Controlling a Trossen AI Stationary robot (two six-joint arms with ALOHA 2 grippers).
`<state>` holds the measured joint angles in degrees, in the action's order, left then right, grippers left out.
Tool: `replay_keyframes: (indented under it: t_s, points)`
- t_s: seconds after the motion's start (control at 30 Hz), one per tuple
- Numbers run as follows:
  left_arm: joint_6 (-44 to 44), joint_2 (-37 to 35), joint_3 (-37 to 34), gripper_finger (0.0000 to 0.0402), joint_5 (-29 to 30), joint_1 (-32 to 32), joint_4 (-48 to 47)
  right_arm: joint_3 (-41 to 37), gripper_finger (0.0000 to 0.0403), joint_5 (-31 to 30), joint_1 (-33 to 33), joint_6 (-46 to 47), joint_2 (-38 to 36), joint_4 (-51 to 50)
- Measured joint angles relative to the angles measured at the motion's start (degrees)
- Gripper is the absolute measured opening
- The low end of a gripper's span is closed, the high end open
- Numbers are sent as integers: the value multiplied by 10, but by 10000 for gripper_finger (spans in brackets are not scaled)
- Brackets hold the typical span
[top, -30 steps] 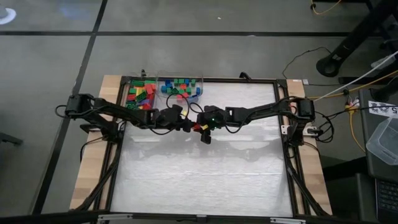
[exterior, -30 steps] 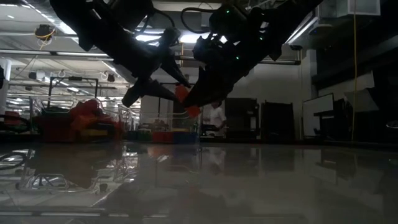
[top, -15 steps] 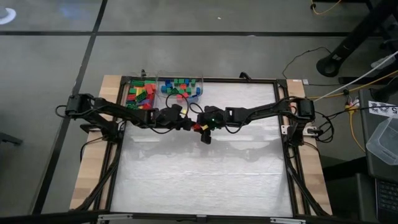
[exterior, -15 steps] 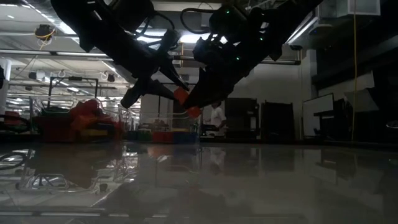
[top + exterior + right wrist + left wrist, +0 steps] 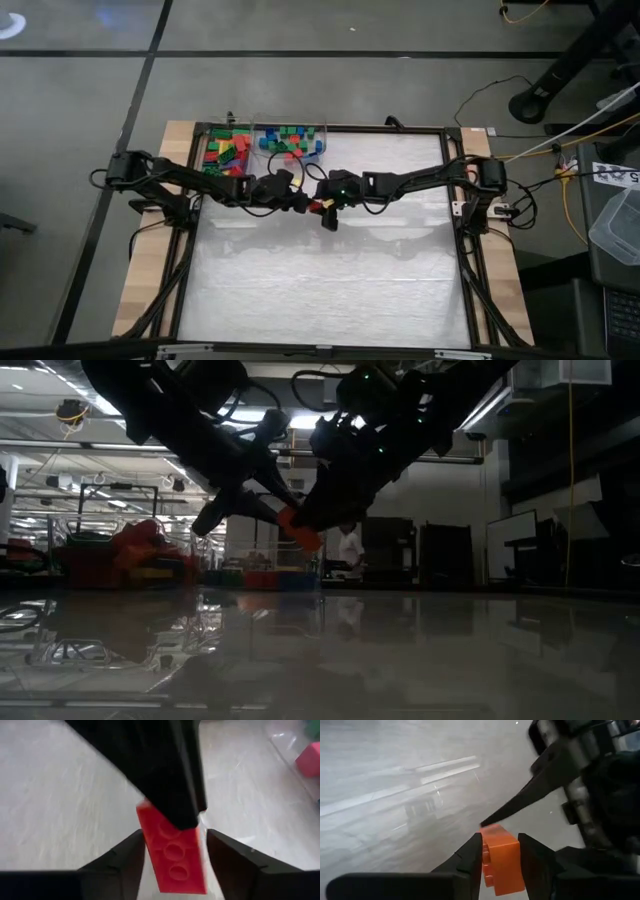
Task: Sort blocks by size
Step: Put the large orange game piece into the left transparent bin
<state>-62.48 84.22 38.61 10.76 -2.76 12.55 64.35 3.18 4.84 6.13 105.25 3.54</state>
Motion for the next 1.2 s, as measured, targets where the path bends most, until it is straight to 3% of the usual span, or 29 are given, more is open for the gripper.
replay_keyframes:
  t_s: [0.17,0.3,0.57,0.8,1.03,1.2]
  points:
    - [2,1,-1,96,-1,0,-1,4,266,-1,1,2,-2,-2]
    - [18,-3,-1,97,-1,0,1,28,289,-2,1,1,-5,-33]
    - [76,-73,0,97,-1,-35,-11,200,293,-5,2,-64,-27,-351]
    - [150,-233,0,97,7,-102,-139,342,294,-43,9,-92,-66,-547]
    - [203,-413,0,98,124,-175,-307,347,294,-110,9,-91,-180,-651]
    - [255,-495,1,98,216,-219,-405,290,294,-112,8,-50,-278,-670]
